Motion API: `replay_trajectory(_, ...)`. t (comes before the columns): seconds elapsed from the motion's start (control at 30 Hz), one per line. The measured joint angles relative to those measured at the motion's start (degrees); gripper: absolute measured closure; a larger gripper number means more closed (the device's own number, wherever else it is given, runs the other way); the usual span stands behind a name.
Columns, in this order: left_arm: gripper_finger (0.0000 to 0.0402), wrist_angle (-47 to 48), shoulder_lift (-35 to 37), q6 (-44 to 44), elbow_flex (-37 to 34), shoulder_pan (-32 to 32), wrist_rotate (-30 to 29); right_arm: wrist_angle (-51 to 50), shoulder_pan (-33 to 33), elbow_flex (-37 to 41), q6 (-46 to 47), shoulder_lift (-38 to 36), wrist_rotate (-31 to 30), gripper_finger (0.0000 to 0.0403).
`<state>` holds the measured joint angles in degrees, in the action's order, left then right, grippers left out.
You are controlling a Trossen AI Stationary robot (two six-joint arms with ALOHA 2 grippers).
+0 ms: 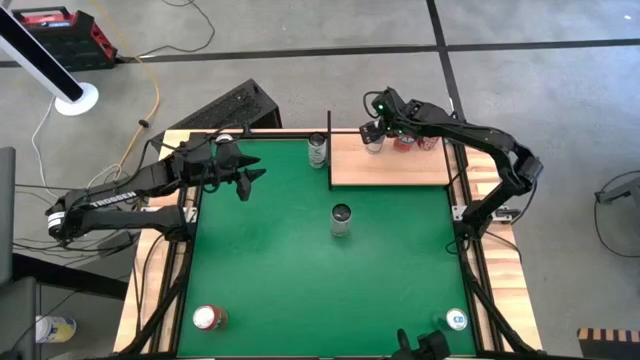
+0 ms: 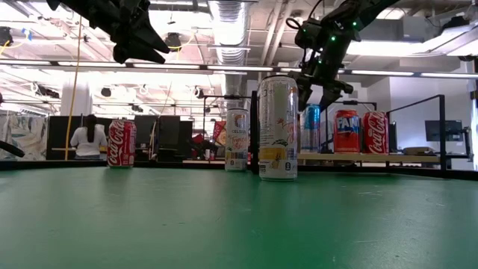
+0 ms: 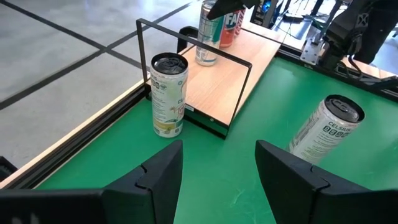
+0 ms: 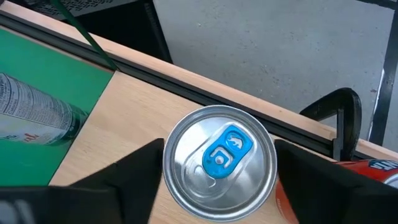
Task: Place canned beverage on shelf
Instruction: Put the top blue soda can on the shelf, then put the bottom white yellow soda can on the shelf
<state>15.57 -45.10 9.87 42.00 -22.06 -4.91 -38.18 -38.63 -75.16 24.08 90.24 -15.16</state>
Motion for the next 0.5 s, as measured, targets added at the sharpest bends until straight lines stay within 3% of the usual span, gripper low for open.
replay_trajectory(0.17,0.0217,0.1,0.0,-0.2,0.0,0.0,0.0,0.2,0.0,0.0,0.0,0.0,0.0,0.0031)
replay_trajectory(0.5,0.0217,0.5,0.0,-0.2,0.0,0.0,0.0,1.0,-0.2,-3.2,-2.2,-1.5,0.0,0.0031)
